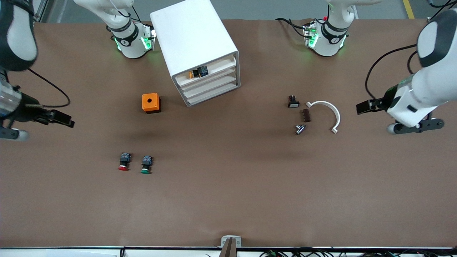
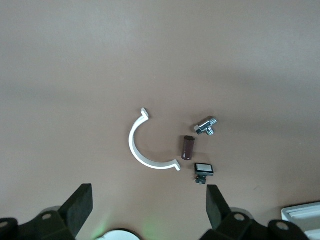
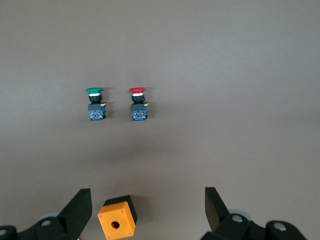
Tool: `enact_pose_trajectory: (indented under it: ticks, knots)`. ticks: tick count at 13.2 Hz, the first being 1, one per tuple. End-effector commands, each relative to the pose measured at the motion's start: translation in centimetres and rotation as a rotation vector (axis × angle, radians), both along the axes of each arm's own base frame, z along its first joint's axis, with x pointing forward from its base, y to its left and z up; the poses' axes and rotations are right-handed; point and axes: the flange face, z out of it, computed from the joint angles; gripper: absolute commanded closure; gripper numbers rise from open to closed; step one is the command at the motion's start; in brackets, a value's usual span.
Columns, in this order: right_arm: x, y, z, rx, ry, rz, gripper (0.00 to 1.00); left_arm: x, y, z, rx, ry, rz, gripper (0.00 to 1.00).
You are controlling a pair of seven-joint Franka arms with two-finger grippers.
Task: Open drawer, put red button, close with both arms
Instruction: 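Reach the right gripper to the red button while the left gripper approaches the cabinet, then grasp the red button with the right gripper while the left gripper hooks the drawer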
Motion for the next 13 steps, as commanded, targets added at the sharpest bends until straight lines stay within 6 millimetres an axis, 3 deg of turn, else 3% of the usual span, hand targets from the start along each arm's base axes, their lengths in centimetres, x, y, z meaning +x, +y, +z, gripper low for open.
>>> enact_pose_trajectory:
  ticks: [1, 4, 9, 13]
  knots:
    - [1.4, 1.0, -3.1, 0.009, 0.02, 0.007, 0.0, 1.2, -2.8, -3.2, -0.004, 0.06, 0.123, 0.0]
    - [3.0, 2.9, -7.7, 0.009, 0.044, 0.015, 0.0, 2.1, -6.4, -8.1, 0.008, 0.153, 0.314, 0.0]
    - [5.7, 5.8, -16.2, -0.006, 0.015, -0.023, 0.0, 2.9, -15.3, -17.6, 0.135, 0.263, 0.678, 0.0]
    - [6.6, 4.8, -23.4, -0.016, 0.021, -0.04, 0.0, -0.5, -22.8, -24.0, 0.32, 0.362, 0.978, 0.0]
